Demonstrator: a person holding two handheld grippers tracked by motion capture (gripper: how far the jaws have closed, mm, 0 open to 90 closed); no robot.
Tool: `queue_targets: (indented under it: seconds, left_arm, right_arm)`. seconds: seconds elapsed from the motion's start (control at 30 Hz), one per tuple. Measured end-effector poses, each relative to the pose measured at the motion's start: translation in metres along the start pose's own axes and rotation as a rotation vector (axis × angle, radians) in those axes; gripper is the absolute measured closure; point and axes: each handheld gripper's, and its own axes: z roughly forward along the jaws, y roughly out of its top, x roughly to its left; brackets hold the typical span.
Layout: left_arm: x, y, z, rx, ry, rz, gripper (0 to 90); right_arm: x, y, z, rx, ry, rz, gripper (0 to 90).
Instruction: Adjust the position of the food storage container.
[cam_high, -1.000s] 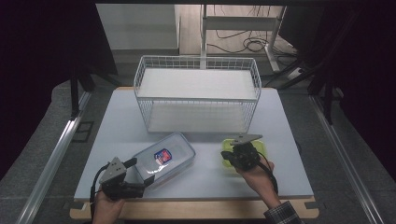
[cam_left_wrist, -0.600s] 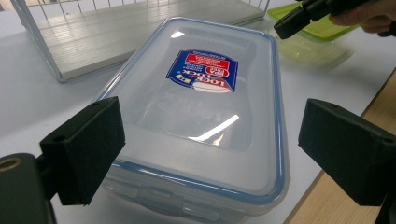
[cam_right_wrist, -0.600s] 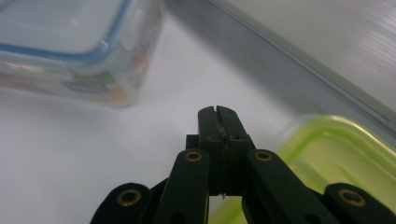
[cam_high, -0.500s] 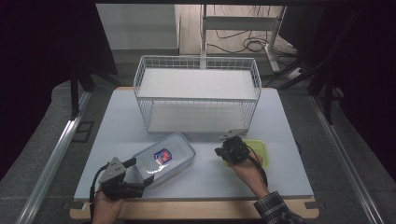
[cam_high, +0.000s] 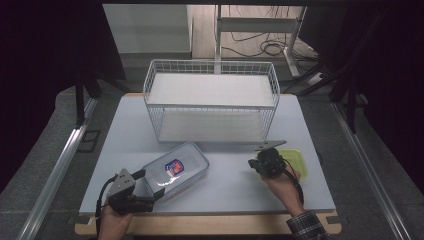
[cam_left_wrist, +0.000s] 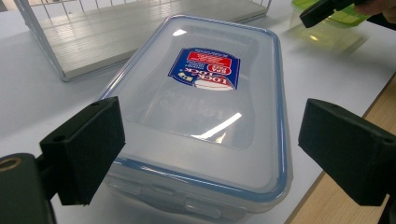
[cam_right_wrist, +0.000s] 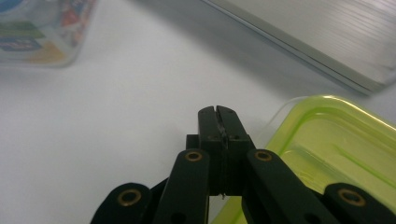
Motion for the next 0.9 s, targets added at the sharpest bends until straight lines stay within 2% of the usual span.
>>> queue_targets:
  seconds: [0.17,0.23,0.4,0.47,0.53,0.6,0.63,0.67,0.7,0.77,0.83,0.87,0.9]
  left_arm:
    - [0.000,0.000,-0.001,-0.003,0.003,-0.001,7.5]
    - [0.001,0.000,-0.001,0.000,0.000,-0.007,7.4]
    - [0.003,0.002,-0.003,0.007,-0.028,-0.041,7.7]
    - [0.005,0.003,-0.004,0.018,-0.032,-0.058,7.7]
    - [0.007,0.004,-0.005,0.042,-0.035,-0.081,7.5]
    - [0.010,0.003,-0.007,0.049,-0.014,-0.092,8.2]
    - [0.011,0.003,-0.009,0.051,-0.003,-0.096,11.0]
    - [0.011,0.003,-0.011,0.053,0.012,-0.087,17.9]
    - [0.011,0.003,-0.014,0.056,0.035,-0.075,17.9]
    - [0.012,0.002,-0.020,0.066,0.075,-0.063,25.8]
    - [0.016,-0.001,-0.028,0.058,0.093,-0.084,37.4]
    - [0.018,-0.003,-0.031,0.055,0.090,-0.097,51.2]
    - [0.021,-0.005,-0.034,0.055,0.094,-0.114,51.2]
  right_arm:
    - [-0.018,-0.010,-0.011,-0.007,-0.031,0.044,89.2]
    - [-0.021,-0.012,-0.013,-0.006,-0.036,0.048,89.2]
    - [-0.032,-0.021,-0.019,-0.009,-0.057,0.081,89.2]
    - [-0.033,-0.022,-0.019,-0.006,-0.061,0.088,89.3]
    - [-0.031,-0.021,-0.018,-0.009,-0.069,0.075,89.3]
    - [-0.026,-0.019,-0.018,-0.023,-0.065,0.064,89.2]
    - [-0.024,-0.018,-0.018,-0.028,-0.064,0.056,89.3]
    - [-0.020,-0.017,-0.017,-0.033,-0.061,0.044,89.3]
    - [-0.020,-0.017,-0.017,-0.033,-0.061,0.044,89.3]
    - [-0.016,-0.016,-0.016,-0.039,-0.057,0.032,89.3]
    - [-0.013,-0.014,-0.015,-0.044,-0.052,0.024,89.2]
    - [-0.010,-0.013,-0.013,-0.049,-0.049,0.018,89.2]
    - [-0.010,-0.013,-0.013,-0.049,-0.049,0.018,89.2]
